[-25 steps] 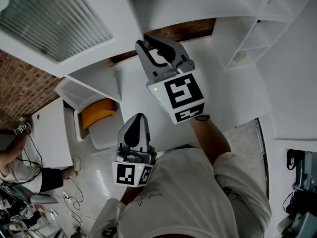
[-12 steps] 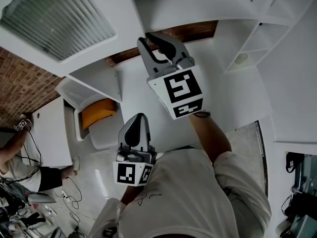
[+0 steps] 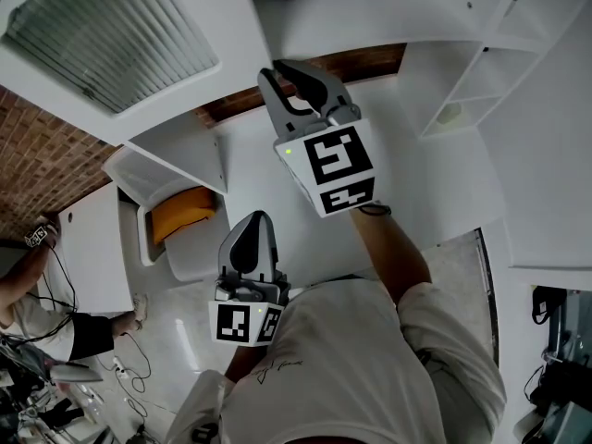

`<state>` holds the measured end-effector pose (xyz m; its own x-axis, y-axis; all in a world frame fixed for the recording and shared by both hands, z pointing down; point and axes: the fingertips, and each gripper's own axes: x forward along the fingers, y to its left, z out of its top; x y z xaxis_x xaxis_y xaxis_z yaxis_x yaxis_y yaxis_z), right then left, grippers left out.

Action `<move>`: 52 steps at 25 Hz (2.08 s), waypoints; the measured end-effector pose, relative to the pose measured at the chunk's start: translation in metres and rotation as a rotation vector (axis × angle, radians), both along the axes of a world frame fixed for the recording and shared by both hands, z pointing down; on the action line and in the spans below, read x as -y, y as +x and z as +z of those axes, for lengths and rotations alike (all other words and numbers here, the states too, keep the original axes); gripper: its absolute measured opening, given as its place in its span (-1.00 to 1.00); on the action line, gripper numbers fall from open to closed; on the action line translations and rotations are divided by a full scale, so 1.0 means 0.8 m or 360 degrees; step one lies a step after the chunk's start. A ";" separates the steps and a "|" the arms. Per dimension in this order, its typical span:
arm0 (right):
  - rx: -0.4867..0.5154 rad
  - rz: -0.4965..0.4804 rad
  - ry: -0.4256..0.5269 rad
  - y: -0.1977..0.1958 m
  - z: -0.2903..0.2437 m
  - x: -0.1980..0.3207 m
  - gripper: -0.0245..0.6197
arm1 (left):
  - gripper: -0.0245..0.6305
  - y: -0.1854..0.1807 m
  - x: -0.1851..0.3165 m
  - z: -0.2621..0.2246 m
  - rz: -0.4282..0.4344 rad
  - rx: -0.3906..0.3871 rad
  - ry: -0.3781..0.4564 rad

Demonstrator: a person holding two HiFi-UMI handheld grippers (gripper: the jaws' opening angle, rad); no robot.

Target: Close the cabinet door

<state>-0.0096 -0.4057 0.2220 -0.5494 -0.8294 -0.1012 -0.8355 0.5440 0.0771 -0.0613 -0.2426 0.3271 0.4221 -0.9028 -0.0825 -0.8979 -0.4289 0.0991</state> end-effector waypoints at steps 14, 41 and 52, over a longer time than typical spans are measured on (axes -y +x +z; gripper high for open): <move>-0.0048 0.0079 0.0017 0.004 0.007 0.015 -0.71 | -0.87 -0.008 -0.004 -0.001 -0.0022 -0.0031 0.0025; -0.0044 0.0232 -0.0093 0.005 0.023 0.004 -0.83 | -0.87 -0.054 -0.039 -0.004 -0.0053 -0.0051 0.0000; -0.0076 0.0220 -0.0150 -0.011 0.055 -0.038 -0.85 | -0.87 -0.075 -0.060 0.000 -0.0017 -0.0158 -0.0061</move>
<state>-0.0182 -0.3751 0.2661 -0.4319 -0.9019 0.0038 -0.8994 0.4310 0.0728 -0.1215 -0.1944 0.3268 0.4040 -0.9105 -0.0885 -0.8873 -0.4135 0.2040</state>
